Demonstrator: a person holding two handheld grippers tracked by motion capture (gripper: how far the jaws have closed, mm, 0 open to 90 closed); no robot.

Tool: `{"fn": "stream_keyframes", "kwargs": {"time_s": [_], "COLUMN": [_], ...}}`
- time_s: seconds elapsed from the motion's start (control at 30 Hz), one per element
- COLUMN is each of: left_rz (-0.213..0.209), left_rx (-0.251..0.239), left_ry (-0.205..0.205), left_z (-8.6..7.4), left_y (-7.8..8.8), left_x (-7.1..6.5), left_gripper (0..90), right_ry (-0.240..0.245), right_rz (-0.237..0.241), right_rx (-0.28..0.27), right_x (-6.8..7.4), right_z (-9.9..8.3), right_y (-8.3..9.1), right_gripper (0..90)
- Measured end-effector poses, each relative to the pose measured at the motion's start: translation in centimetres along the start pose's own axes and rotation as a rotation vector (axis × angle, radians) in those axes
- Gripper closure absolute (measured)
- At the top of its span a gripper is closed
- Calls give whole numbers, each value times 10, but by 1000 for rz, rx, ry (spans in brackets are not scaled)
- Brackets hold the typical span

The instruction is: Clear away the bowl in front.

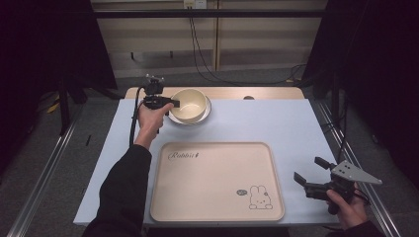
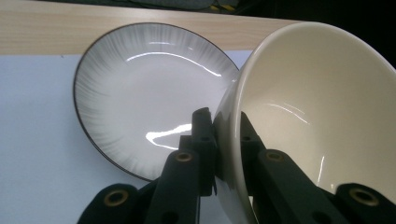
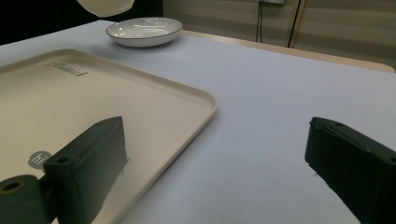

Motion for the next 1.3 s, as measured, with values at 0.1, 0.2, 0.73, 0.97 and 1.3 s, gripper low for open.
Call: {"fn": "stream_keyframes", "kwargs": {"time_s": [0.1,0.2,0.73,0.97,1.3], "left_rz": [-7,-24,-107,-135,-174], "left_rx": [3,-2,57,80,101], "left_ry": [-13,-11,-70,-97,-117], "left_z": [-1,-2,-13,-19,-29], "left_y": [0,0,-4,-6,-12], "left_x": [-7,-14,-45,-60,-85], "left_gripper": [833,833,832,832,832], "right_ry": [1,1,2,6,12], "right_rz": [2,2,3,1,9], "right_rx": [0,-3,-7,-18,-19], "right_x": [0,0,0,1,0], "right_z": [0,0,1,2,3], "right_y": [0,0,0,0,-1], "right_gripper": [50,50,50,50,50]}}
Point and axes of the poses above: each handheld gripper's, and its own axes: y roughly backward along the jaws, z roughly out of its top, x roughly to its left, the point moved 7 cm from there along -y, roughly forward along the jaws, and after that the axes turned 9 degrees about -x, right-handed, at the moved point
